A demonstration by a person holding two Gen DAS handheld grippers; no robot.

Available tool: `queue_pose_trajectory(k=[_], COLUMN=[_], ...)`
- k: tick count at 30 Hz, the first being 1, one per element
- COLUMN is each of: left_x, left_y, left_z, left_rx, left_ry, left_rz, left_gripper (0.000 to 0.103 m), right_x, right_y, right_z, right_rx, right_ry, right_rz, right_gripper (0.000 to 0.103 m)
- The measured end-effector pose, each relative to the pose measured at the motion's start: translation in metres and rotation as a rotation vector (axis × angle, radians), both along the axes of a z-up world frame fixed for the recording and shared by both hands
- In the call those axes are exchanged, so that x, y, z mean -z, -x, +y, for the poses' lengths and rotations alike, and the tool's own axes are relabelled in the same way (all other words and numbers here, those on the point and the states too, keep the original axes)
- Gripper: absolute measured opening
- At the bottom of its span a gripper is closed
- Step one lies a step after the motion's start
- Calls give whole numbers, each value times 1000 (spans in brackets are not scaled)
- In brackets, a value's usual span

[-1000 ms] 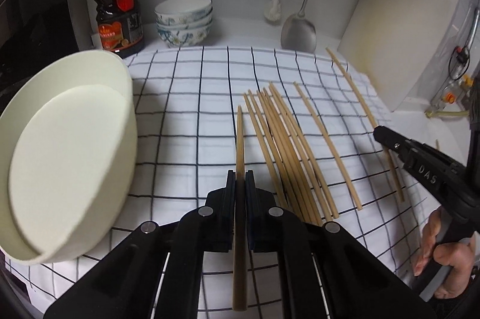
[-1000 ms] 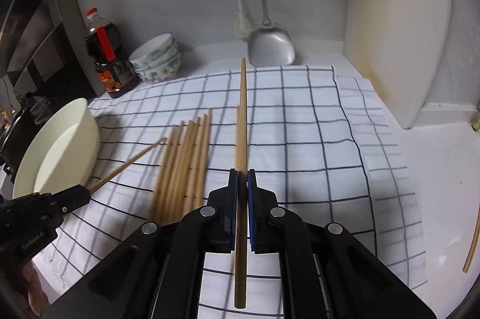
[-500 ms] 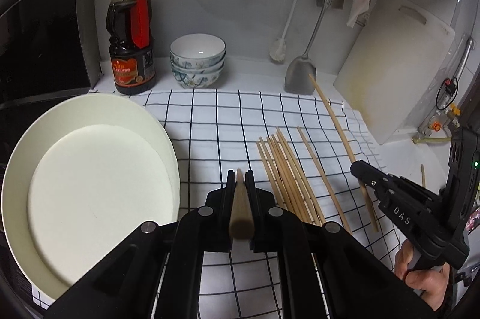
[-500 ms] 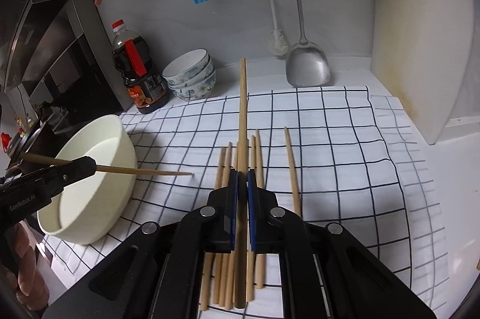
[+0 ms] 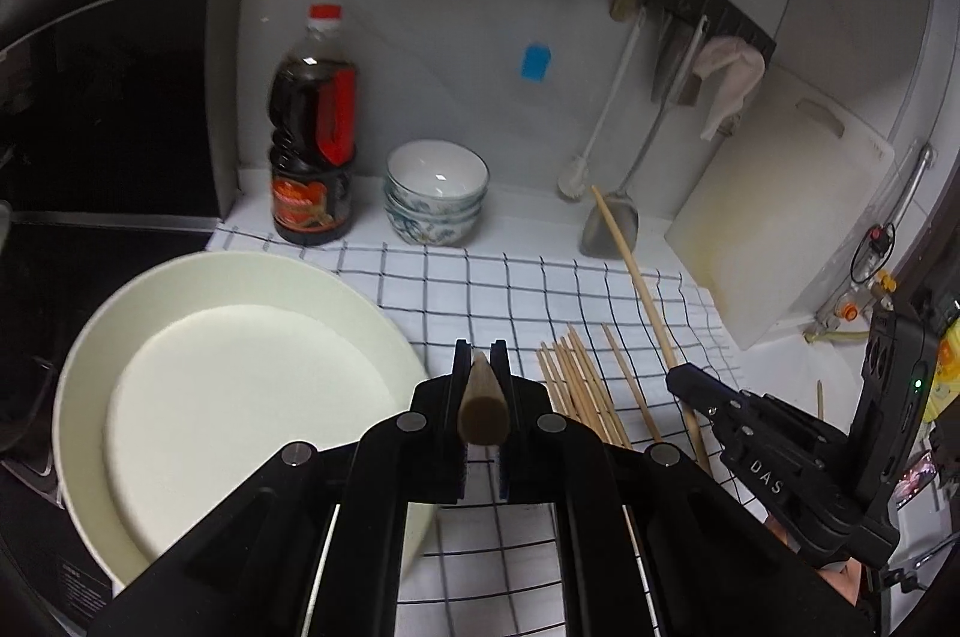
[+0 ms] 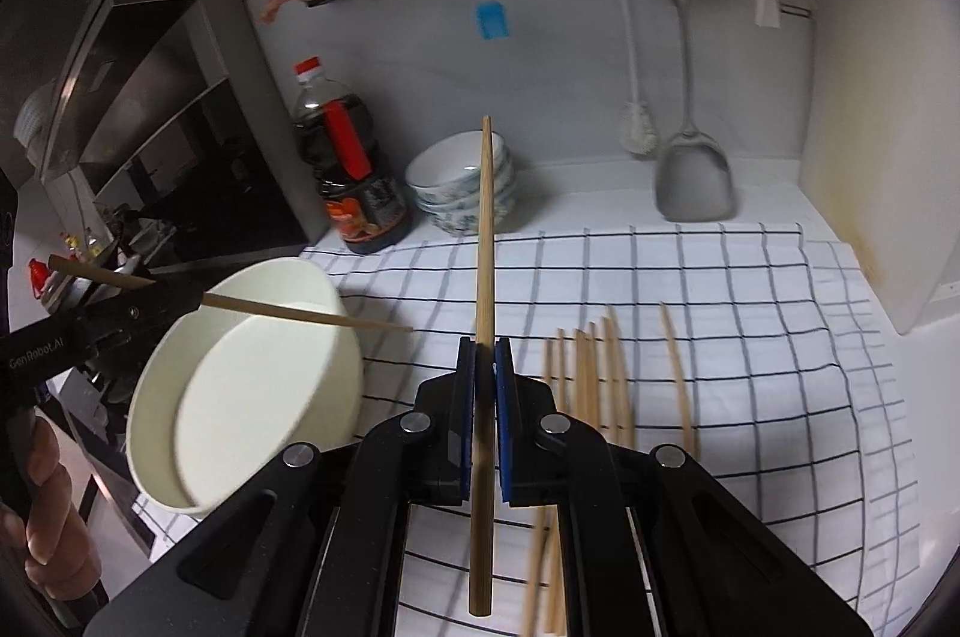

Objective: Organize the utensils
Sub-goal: 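Lift the chopstick with the right tool and carry it over the basin, then open the right tool to drop the chopstick into the basin, then move the right tool back over the chopsticks on the cloth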

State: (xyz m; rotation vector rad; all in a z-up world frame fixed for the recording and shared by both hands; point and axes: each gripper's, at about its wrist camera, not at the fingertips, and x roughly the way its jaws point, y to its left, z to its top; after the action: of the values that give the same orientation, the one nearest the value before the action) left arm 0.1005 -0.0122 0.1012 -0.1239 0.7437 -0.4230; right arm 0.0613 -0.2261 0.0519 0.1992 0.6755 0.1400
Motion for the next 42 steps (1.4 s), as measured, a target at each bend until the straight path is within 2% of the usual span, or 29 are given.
queue_pose_trajectory(k=[4, 8, 12, 17, 23, 27, 33, 34, 35, 36, 37, 38, 40, 42], left_x=[-14, -15, -4, 24, 61, 85, 101, 101, 101, 99, 98, 94, 86, 82], left_y=[2, 3, 1, -6, -6, -12, -21, -22, -21, -20, -20, -18, -13, -11], left_z=[32, 65, 97, 130, 142, 140, 139, 141, 142, 145, 147, 150, 155, 157], left_rx=[-42, -77, -115, -150, -151, -132, -132, -137, -142, -153, -166, -181, -207, -216], left_ry=[-11, -33, -39, -40, -91, -122, -156, -154, -155, -154, -153, -152, -159, -157], left_rz=[-28, -40, -31, 23, 75, 140, 205, 208, 207, 200, 187, 165, 116, 111], left_gripper=[7, 7, 7, 7, 7, 7, 8, 11, 22, 30, 52, 71, 73, 73], right_x=[-9, -11, -1, 23, 46, 61, 71, 70, 69, 67, 66, 63, 58, 56], right_y=[-4, -13, -26, -43, -56, -63, -71, -71, -71, -69, -69, -68, -66, -65], right_z=[35, 81, 128, 171, 192, 195, 193, 193, 194, 194, 193, 192, 190, 188], right_rx=[-56, -121, -187, -247, -264, -257, -245, -246, -243, -235, -233, -230, -227, -227], right_ry=[5, 15, 34, 69, 84, 76, 84, 86, 96, 112, 116, 117, 119, 120], right_rz=[-12, -8, 29, 105, 196, 254, 293, 291, 286, 277, 268, 255, 243, 238], right_gripper=[6, 6, 6, 6, 6, 6, 6, 8, 11, 18, 23, 23, 23, 23])
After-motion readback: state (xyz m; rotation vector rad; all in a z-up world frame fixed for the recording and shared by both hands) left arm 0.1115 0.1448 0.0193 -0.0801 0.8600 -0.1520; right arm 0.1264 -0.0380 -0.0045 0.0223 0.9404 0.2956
